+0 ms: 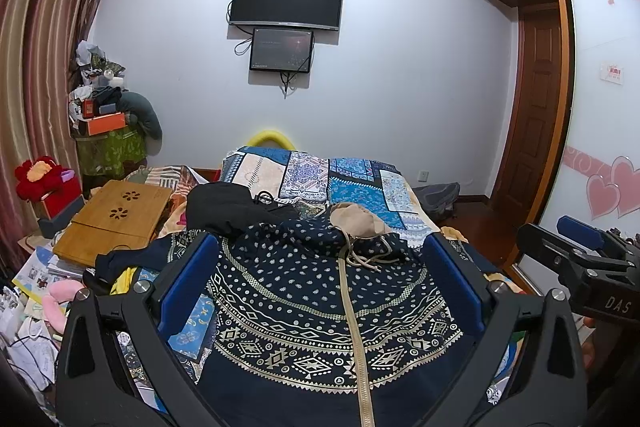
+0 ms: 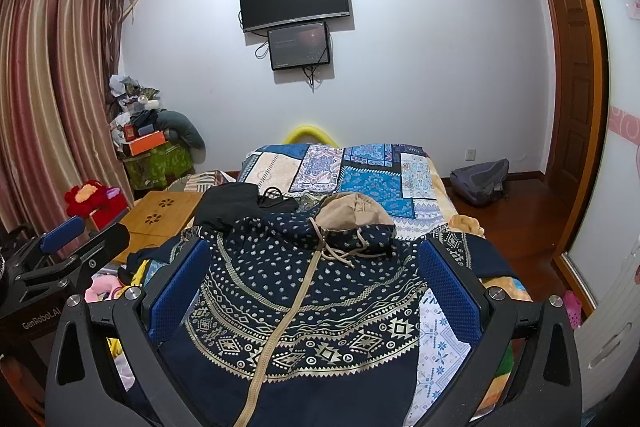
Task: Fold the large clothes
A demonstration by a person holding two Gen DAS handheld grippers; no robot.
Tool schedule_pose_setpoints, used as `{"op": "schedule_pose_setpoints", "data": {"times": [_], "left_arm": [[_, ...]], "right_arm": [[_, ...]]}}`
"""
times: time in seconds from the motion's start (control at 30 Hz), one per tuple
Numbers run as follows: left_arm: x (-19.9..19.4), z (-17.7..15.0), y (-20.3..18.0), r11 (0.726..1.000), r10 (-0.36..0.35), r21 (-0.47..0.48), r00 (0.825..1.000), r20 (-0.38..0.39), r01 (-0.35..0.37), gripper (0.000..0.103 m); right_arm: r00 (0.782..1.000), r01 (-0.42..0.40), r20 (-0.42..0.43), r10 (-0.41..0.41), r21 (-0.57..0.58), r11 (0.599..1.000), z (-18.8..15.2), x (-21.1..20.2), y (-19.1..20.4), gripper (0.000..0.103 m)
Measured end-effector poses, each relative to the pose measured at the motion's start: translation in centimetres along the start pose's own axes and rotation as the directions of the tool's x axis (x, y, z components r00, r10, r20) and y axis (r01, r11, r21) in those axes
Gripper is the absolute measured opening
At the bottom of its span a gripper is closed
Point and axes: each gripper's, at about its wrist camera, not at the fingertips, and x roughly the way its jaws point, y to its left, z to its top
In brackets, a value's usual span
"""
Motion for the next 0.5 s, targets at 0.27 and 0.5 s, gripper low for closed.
{"op": "schedule_pose_setpoints", "data": {"times": [0.27,0.5], "left_arm": [[0.01,-0.01,-0.07,1.000,-0.001,-0.001,1.000,-0.001,0.001,0.103],[0.31,0.08,0.04,1.000,0.001,-0.010,1.000,-0.009,-0.001,0.103]], "right_arm": [[1.000,0.002,-0.003,-0.002,-0.001,1.000,-0.15,0.10,-0.04,0.103],[1.000,0.003,-0.013,-0.003,0.000,1.000,-0.12,0.54,-0.04,0.103]]}}
